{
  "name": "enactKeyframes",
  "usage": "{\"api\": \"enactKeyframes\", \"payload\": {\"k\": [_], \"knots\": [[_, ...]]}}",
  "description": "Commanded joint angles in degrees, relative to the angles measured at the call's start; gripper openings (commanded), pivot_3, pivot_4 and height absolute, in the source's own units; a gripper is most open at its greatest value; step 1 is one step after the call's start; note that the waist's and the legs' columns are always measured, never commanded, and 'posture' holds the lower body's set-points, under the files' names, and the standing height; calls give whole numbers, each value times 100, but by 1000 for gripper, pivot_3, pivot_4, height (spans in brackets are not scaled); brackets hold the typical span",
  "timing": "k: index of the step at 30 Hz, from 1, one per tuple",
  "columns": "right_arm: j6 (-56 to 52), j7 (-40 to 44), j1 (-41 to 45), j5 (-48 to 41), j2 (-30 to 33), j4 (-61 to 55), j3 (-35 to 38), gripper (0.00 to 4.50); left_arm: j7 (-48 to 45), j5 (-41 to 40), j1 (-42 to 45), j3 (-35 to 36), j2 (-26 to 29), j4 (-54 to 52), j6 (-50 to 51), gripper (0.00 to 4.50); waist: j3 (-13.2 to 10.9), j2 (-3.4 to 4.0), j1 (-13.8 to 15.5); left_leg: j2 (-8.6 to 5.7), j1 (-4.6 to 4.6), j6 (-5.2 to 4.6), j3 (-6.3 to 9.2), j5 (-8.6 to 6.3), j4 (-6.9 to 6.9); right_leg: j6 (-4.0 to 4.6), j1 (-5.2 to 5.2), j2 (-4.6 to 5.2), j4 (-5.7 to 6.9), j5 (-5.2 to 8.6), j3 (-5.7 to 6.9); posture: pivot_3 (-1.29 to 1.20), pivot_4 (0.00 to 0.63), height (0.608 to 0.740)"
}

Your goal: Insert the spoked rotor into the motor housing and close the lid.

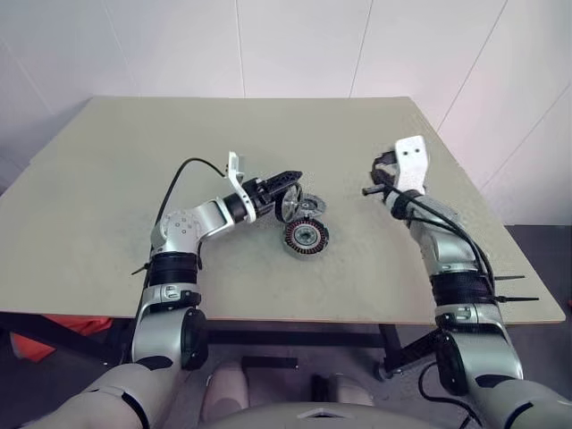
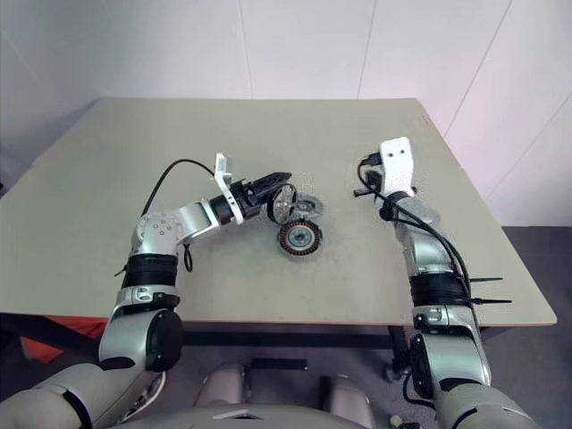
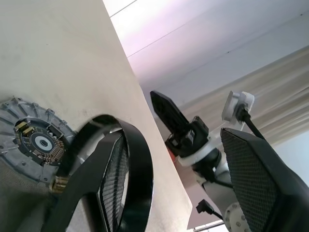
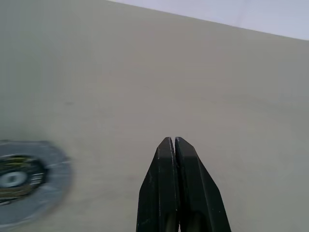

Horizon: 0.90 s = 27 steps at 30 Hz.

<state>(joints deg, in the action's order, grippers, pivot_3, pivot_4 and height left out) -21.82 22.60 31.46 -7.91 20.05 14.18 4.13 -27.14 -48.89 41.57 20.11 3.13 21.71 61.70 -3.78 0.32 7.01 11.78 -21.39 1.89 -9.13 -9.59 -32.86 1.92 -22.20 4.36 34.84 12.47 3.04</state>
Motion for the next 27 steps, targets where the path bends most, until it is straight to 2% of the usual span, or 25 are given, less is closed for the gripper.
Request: {"api": "enactKeyframes", "payload": {"k": [1, 12, 27], "knots": [[-75, 619, -104, -314, 83, -857, -189, 0, 17, -54, 74, -27, 2, -130, -57, 3173, 0, 0, 3, 1, 0, -1, 0, 0, 0, 0, 0, 0, 0, 0, 0, 0, 0, 740], [-218, 961, -305, -418, 143, -1177, -233, 0, -38, -126, 93, 87, 35, -108, -259, 3173, 0, 0, 8, 1, 0, 1, 1, 1, 0, 0, 1, 0, -1, 0, 0, 0, 0, 740], [-1057, 1681, -672, -1979, -100, -1862, 84, 0, -57, -384, 44, 144, 9, -317, -193, 3173, 0, 0, 18, 3, 0, -1, 1, 0, 1, 0, 2, 1, -4, 0, 0, 0, 0, 740]]}}
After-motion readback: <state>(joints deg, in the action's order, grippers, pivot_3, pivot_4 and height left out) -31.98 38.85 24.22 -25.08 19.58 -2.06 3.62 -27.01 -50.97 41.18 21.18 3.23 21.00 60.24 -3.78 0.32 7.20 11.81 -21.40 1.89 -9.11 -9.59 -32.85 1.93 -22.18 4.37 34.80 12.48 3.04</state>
